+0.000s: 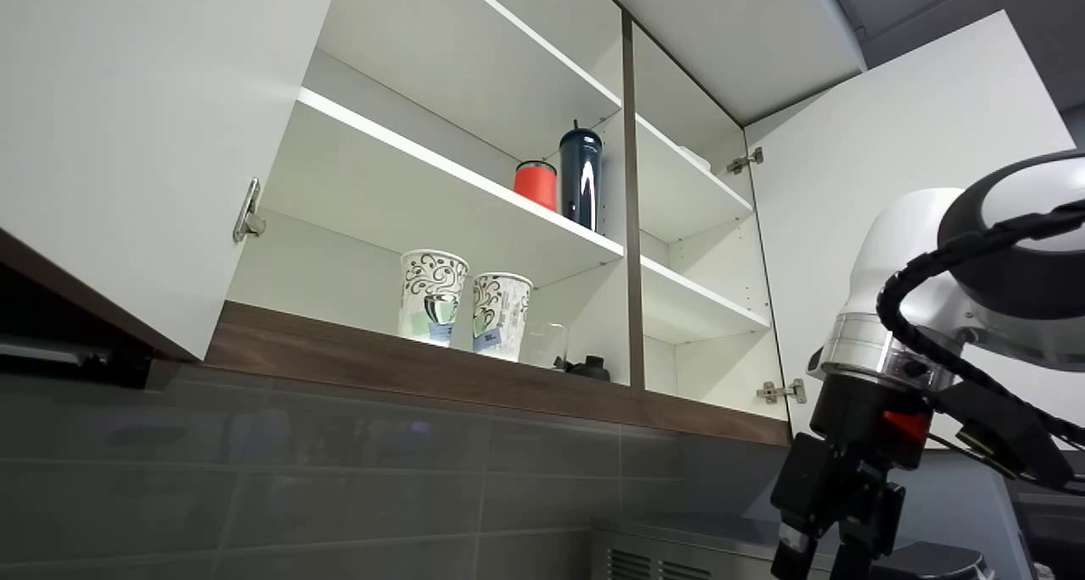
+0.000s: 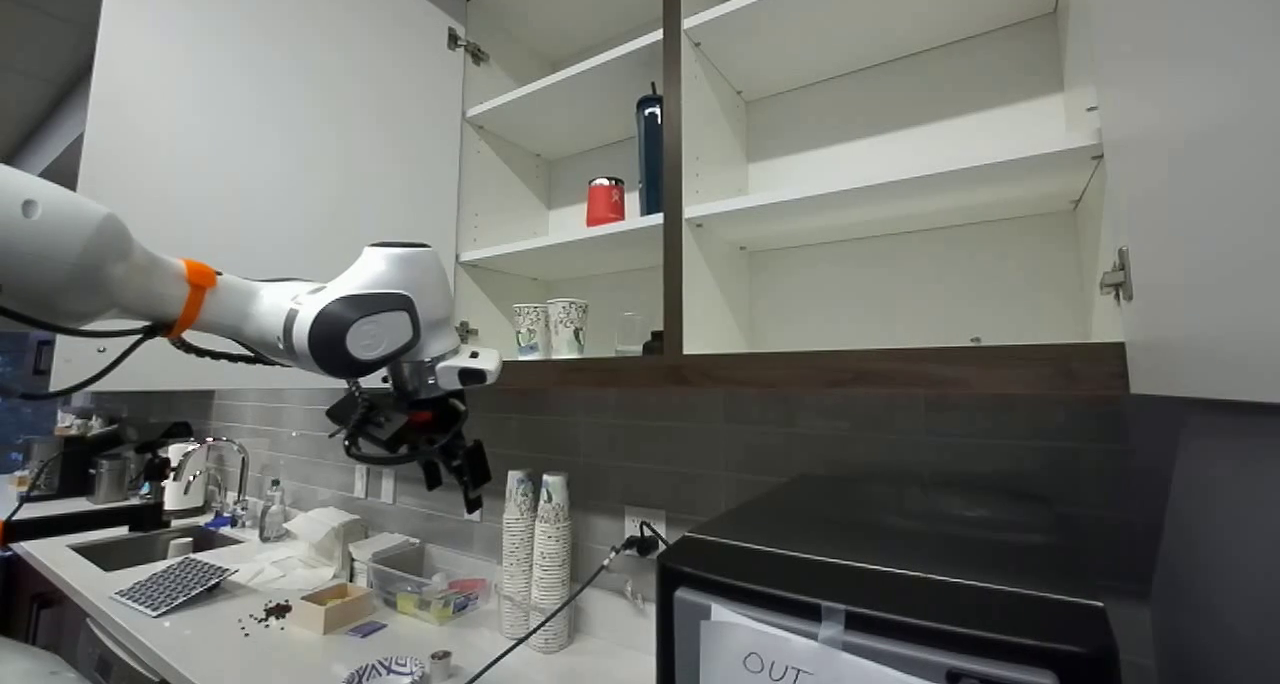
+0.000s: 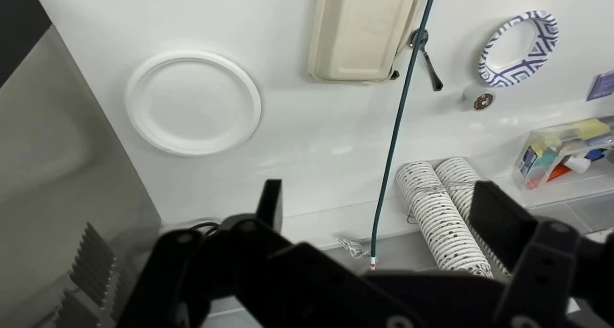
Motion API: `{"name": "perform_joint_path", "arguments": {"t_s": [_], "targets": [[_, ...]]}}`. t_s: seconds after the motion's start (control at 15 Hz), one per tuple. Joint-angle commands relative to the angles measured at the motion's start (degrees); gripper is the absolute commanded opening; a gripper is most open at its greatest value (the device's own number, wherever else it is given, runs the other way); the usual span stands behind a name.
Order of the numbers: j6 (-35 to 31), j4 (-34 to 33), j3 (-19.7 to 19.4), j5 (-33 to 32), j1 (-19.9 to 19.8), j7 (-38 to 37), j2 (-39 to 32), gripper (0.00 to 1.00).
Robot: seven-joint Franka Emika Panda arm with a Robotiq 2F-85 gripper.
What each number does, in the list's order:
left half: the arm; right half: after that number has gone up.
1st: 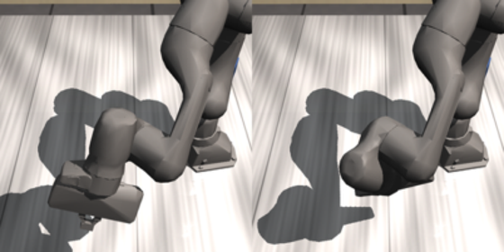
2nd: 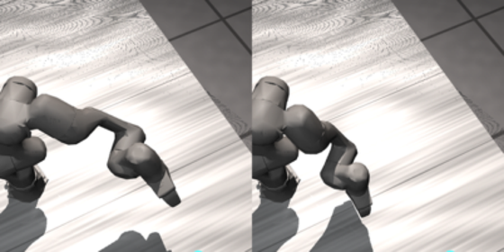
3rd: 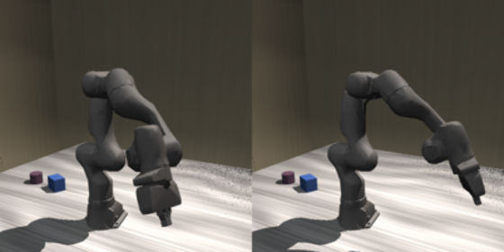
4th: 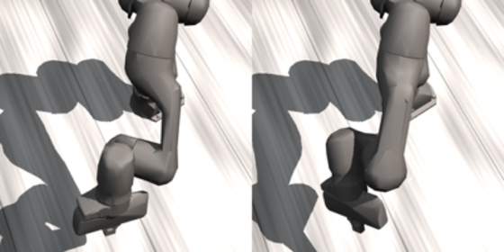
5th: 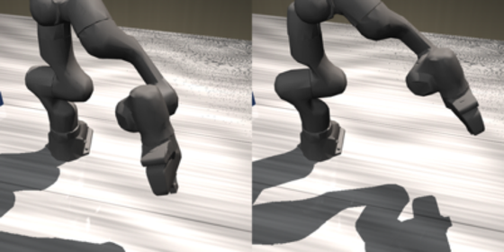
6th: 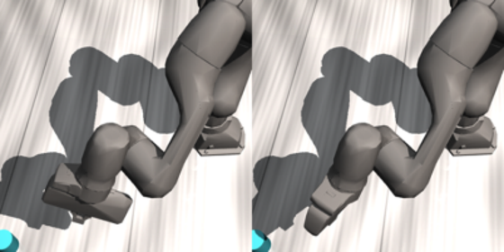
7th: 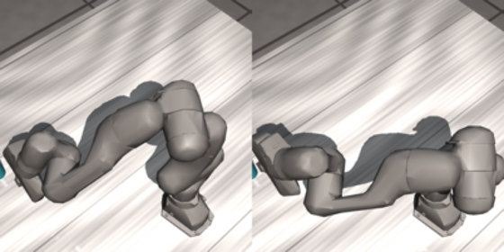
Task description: Stack up the two paper cups on the bottom shelf and place them on the counter top
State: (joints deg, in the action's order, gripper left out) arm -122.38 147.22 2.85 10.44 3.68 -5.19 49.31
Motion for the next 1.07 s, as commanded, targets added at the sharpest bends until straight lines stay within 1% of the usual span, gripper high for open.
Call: {"name": "perform_joint_path", "arguments": {"t_s": [0.0, 0.07, 0.13, 0.47, 0.53, 0.73, 0.8, 0.87, 1.0], "targets": [[0.12, -2.05, 2.21, 0.57, -2.12, -6.19, -0.76, 1.0], [0.27, -4.07, 3.54, 1.17, -3.09, -10.43, -1.7, 1.0], [0.64, -6.27, 4.07, 2.16, -3.17, -13.42, -2.69, 1.0], [-2.48, -19.75, 10.44, 5.26, -5.83, -29.98, -8.95, 1.0], [-3.61, -22.3, 12.01, 5.41, -6.65, -33.55, -10.18, 1.0], [-11.36, -28.67, 16.63, 2.44, -9.54, -43.93, -14.98, 1.0], [-8.69, -24.11, 13.24, 2.48, -5.99, -38.94, -10.81, 1.0], [-10.34, -25.9, 14.32, 2.0, -6.56, -41.42, -12.37, 1.0], [-11.1, -27.73, 15.1, 1.65, -7.14, -43.13, -14.41, 1.0]]}}
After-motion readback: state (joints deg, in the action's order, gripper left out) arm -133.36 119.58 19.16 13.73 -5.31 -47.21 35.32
